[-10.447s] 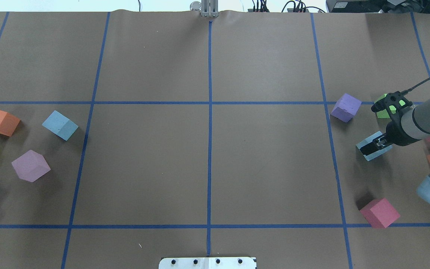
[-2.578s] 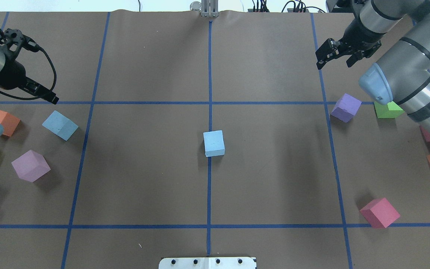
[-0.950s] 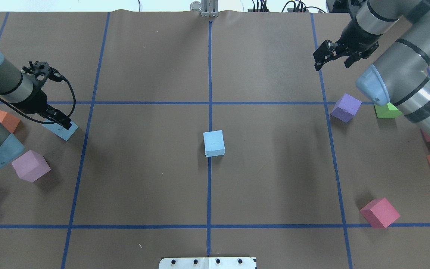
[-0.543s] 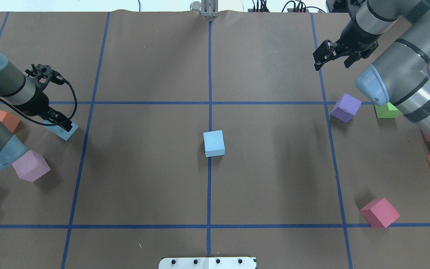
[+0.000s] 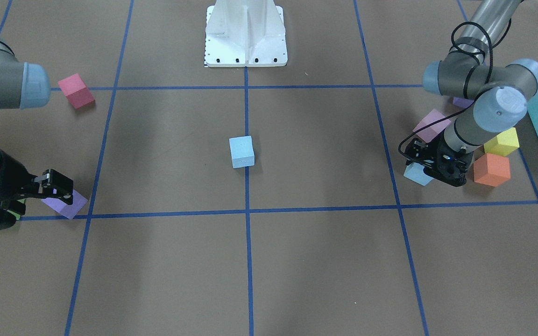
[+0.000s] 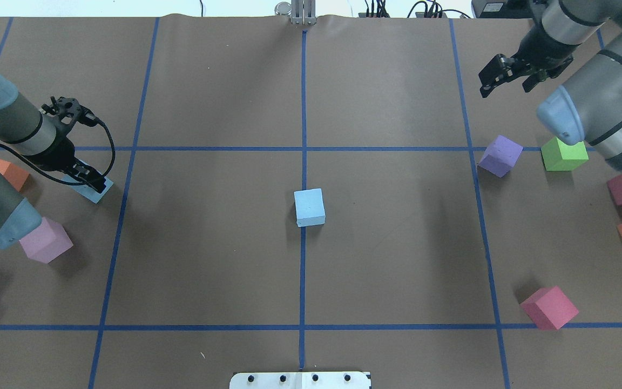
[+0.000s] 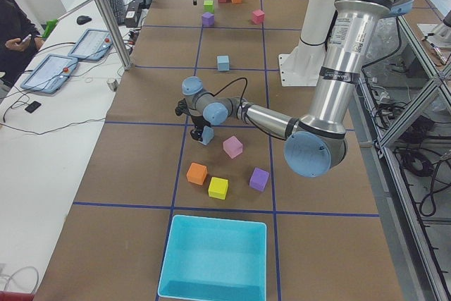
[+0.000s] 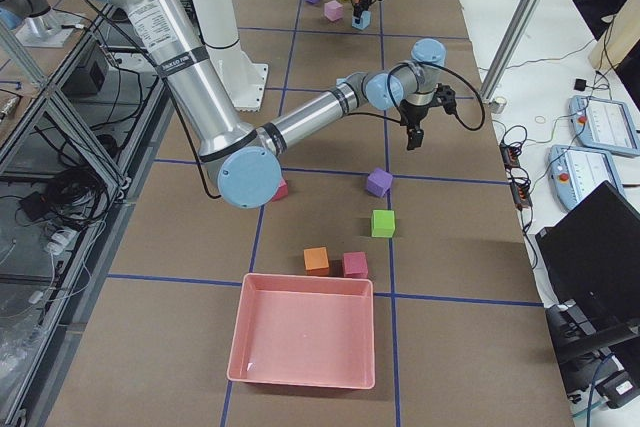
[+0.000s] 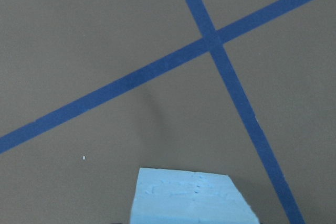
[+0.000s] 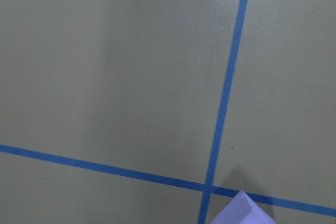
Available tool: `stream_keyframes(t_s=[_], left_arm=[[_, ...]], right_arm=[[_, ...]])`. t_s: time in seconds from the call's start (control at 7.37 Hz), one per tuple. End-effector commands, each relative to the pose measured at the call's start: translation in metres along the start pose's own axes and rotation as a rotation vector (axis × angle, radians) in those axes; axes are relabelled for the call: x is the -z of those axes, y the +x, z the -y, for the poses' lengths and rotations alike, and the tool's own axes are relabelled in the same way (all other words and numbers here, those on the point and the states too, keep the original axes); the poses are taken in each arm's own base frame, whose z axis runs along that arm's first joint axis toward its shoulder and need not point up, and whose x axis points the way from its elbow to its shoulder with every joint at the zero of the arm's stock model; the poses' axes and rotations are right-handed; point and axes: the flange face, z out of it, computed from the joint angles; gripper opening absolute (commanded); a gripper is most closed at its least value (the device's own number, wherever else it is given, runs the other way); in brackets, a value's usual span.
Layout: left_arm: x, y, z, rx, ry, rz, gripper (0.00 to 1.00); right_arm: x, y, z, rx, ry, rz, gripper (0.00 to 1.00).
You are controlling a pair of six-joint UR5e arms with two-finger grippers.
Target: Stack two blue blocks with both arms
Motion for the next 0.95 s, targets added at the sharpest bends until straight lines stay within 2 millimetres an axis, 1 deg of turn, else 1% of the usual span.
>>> stream_keyframes(t_s=[0.0,0.27,0.41,0.54,0.81], left_arm=[[0.000,0.001,0.000,-0.001,0.000,-0.002,0.73],[0.001,0.002,0.001,-0.002,0.001,-0.004,0.69],[0.001,0.002,0.001,-0.002,0.001,-0.004,0.67],[0.001,0.003,0.003,-0.003,0.002,-0.004,0.67],[0.007,0.010,0.008,-0.008,0.010,-0.013,0.67]], right_arm=[[0.016,0.072,0.003,0.018,0.009,-0.027,1.00],[0.034,0.142,-0.014,0.046,0.017,-0.040,1.00],[0.040,0.167,-0.022,0.060,0.021,-0.050,1.00],[0.043,0.188,-0.030,0.071,0.021,-0.058,1.00],[0.051,0.225,-0.045,0.052,0.019,-0.072,1.00]])
